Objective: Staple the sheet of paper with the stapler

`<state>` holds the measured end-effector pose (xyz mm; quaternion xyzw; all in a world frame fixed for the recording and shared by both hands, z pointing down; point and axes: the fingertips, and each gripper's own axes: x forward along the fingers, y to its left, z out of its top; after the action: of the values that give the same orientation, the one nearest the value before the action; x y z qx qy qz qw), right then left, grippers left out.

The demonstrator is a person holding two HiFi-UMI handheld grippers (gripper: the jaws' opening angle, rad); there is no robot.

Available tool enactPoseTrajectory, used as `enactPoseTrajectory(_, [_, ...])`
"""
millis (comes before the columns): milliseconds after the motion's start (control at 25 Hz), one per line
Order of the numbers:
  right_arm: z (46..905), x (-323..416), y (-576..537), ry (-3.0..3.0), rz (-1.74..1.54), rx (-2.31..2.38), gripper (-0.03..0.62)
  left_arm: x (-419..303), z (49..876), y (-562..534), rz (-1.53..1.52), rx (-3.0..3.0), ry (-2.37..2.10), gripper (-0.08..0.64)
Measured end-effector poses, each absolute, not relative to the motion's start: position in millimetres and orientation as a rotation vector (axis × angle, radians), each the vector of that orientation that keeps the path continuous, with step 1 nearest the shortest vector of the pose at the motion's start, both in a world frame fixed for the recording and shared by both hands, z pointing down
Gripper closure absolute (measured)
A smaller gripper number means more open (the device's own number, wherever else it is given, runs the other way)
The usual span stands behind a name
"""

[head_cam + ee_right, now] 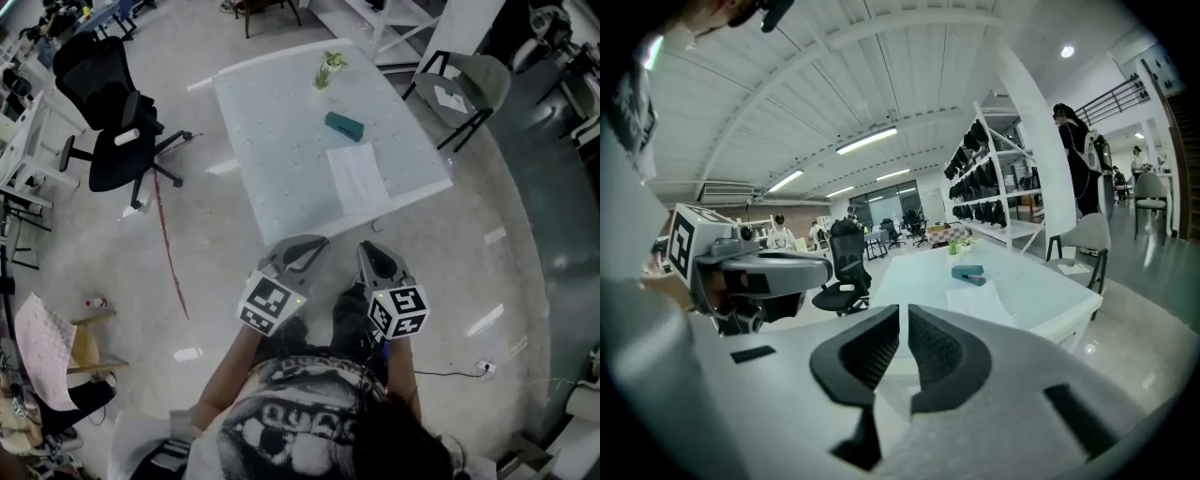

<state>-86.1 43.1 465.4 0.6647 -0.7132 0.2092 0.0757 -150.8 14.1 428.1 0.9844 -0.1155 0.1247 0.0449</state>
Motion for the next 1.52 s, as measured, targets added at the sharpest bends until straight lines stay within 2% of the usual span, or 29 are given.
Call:
enactPoseTrajectory(400, [472.3, 48.9, 17.6, -2.253, 0.642, 1.771, 0.566, -18.0, 421.5, -9.5, 0.405, 2.942, -0.625, 0.551])
enactPoseTrajectory(600, [490.7, 90.0, 16.1, -2.299, 0.683, 1.653, 0.560, 23.5, 422.9, -4.6, 0.437, 2.899, -0.734, 0.551])
enactPoseTrajectory(920, [542.3, 103.2, -1.5, -2.310, 0.774, 1.507, 0.533, 25.2, 431.4, -0.3, 0.549, 2.834, -0.898, 0.550])
enactPoseTrajectory(1240, [600.0, 79.4, -59.4, -2.262, 0.805, 1.408, 0.478, 1.1, 441.2, -10.6, 0.634, 2.783, -1.000, 0.551])
enactPoseTrajectory(1520, [642.7, 64.0, -91.8, -2.142, 0.680, 1.246, 0.463, 13.8, 444.9, -49.1, 0.596, 2.788, -1.001, 0.551])
